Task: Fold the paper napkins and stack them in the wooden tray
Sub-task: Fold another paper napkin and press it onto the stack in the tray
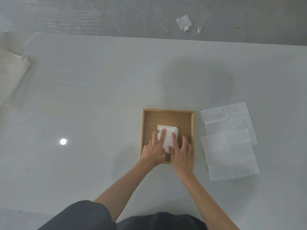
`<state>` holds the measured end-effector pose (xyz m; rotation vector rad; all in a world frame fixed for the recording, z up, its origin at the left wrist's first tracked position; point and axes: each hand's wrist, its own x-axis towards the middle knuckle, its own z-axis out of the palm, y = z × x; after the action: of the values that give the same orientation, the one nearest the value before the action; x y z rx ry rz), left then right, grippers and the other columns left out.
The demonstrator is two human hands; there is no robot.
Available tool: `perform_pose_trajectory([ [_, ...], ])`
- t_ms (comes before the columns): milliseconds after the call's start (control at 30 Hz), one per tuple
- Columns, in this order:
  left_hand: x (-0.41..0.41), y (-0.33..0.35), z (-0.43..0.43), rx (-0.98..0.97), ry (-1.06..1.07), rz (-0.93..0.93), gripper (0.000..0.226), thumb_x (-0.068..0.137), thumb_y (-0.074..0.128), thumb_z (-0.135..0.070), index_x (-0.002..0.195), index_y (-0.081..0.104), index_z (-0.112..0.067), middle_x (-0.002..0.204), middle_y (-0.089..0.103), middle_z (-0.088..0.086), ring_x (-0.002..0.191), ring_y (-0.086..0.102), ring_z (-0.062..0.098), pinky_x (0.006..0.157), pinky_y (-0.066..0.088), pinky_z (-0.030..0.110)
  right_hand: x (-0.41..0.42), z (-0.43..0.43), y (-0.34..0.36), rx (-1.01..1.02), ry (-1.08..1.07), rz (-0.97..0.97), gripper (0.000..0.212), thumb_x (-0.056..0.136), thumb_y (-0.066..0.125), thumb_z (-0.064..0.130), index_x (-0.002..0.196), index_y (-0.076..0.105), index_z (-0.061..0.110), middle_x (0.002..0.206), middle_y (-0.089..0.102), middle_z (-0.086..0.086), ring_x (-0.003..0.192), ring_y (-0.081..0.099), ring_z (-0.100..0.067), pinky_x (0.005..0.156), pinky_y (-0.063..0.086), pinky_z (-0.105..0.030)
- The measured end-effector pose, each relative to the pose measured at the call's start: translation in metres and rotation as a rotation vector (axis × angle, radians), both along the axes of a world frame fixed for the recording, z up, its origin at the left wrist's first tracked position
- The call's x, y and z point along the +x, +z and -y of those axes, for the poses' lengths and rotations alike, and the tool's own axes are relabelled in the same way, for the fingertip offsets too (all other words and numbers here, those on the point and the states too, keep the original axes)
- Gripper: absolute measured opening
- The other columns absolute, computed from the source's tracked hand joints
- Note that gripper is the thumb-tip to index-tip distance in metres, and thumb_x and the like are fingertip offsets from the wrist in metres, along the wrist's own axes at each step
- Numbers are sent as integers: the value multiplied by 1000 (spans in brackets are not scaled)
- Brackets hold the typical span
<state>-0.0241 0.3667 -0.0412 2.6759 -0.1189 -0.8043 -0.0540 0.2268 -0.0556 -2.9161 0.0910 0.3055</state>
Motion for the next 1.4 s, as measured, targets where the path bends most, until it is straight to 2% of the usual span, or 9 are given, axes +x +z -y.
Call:
perform_pose_trajectory([
  [300,1,2,11,51,42,-28,80,99,45,-38,160,-1,-15,161,16,12,120,56,34,70,51,37,3,-3,-5,-37,-4,20,60,95,67,38,151,50,21,139,60,-21,90,61,-36,77,55,-44],
  [433,-5,4,7,26,43,267,64,97,39,-30,155,31,-6,157,37,19,125,56,34,95,51,41,7,-3,-7,43,23,127,58,104,49,38,157,38,18,158,42,-19,134,50,-42,106,45,-50],
  [567,1,-13,4,-66,10,339,57,107,41,-25,157,25,-5,166,18,18,154,17,34,125,20,46,22,-11,-14,68,68,150,58,107,35,37,159,28,10,165,28,-20,152,24,-43,123,24,-54],
  [667,4,-29,-2,9,17,175,61,110,23,-35,160,2,-7,167,-10,7,156,-5,24,127,4,41,28,-10,-22,43,89,43,61,107,29,41,159,29,8,166,26,-19,152,21,-44,122,26,-57],
  [767,4,-35,-3,-9,24,166,60,110,16,-33,159,-6,-7,167,-14,7,155,-12,20,127,-3,39,32,-6,-25,65,109,-26,64,107,20,44,161,20,11,168,18,-16,155,14,-39,125,20,-54],
  [933,1,-12,2,-526,512,238,53,107,33,-17,158,21,-12,164,26,3,152,21,11,123,21,27,35,-3,-16,684,-148,28,55,108,29,35,161,24,18,166,26,6,154,13,-2,126,21,-38],
  [1067,0,-1,13,-554,771,181,48,103,39,-13,151,36,-13,148,41,1,139,34,14,118,33,38,39,-8,2,1060,-424,-95,57,105,38,29,159,30,15,157,42,-1,145,40,-16,120,34,-45],
  [1267,-2,15,37,-386,622,299,63,96,39,3,154,25,-16,151,35,9,137,34,22,115,33,36,36,19,21,713,-254,165,41,105,45,11,146,53,12,138,63,-2,126,53,-18,106,44,-32],
  [1400,6,19,99,-320,212,391,47,92,54,2,137,52,-11,129,57,12,112,55,33,99,48,45,23,88,30,495,-454,354,21,101,57,4,119,68,5,108,74,-11,98,62,-33,82,54,-45],
])
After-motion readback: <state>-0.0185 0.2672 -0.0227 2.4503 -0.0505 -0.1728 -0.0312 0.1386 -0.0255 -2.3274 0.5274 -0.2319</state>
